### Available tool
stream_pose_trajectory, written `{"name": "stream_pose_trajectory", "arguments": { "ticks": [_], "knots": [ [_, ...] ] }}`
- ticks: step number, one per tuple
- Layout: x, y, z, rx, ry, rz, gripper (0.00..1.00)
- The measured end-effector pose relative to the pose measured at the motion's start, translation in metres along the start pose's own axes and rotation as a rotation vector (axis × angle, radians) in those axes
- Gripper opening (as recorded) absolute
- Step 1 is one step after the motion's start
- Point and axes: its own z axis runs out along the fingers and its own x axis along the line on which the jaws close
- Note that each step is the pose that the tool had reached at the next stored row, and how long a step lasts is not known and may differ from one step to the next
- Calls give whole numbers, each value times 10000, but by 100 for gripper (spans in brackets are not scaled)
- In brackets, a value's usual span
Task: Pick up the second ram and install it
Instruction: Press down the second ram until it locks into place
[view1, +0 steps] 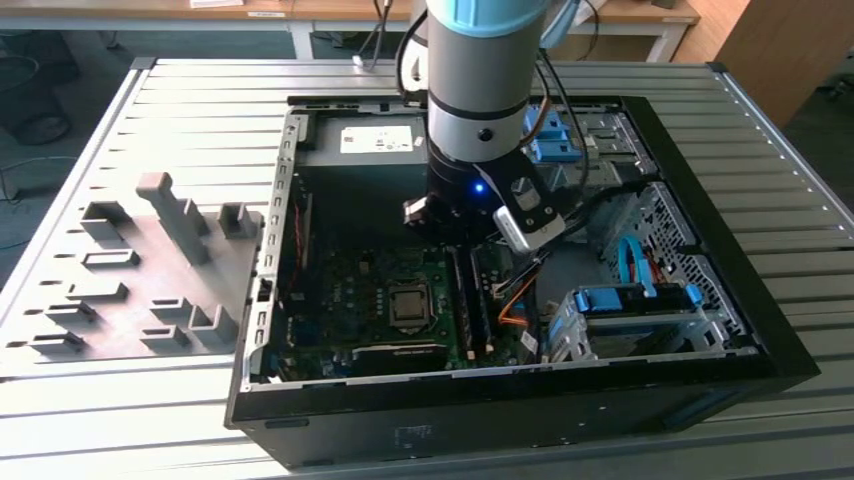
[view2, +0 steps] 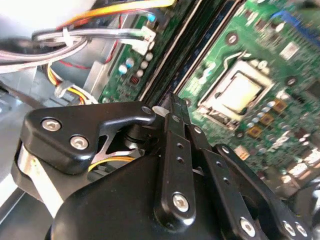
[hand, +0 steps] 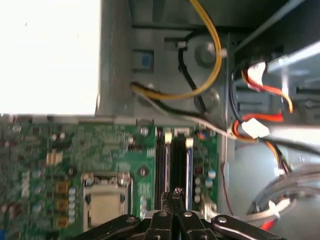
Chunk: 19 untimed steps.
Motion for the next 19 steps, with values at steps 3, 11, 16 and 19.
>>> {"name": "stream_pose_trajectory", "arguments": {
  "ticks": [3,11,16,19],
  "knots": [
    [4,76,53,-4,-1,-8,10],
    [39,173,166,-40,-15,-24,10],
    [41,183,194,-22,-11,-25,10],
    [42,184,219,-25,-13,-24,10]
  ]
}}
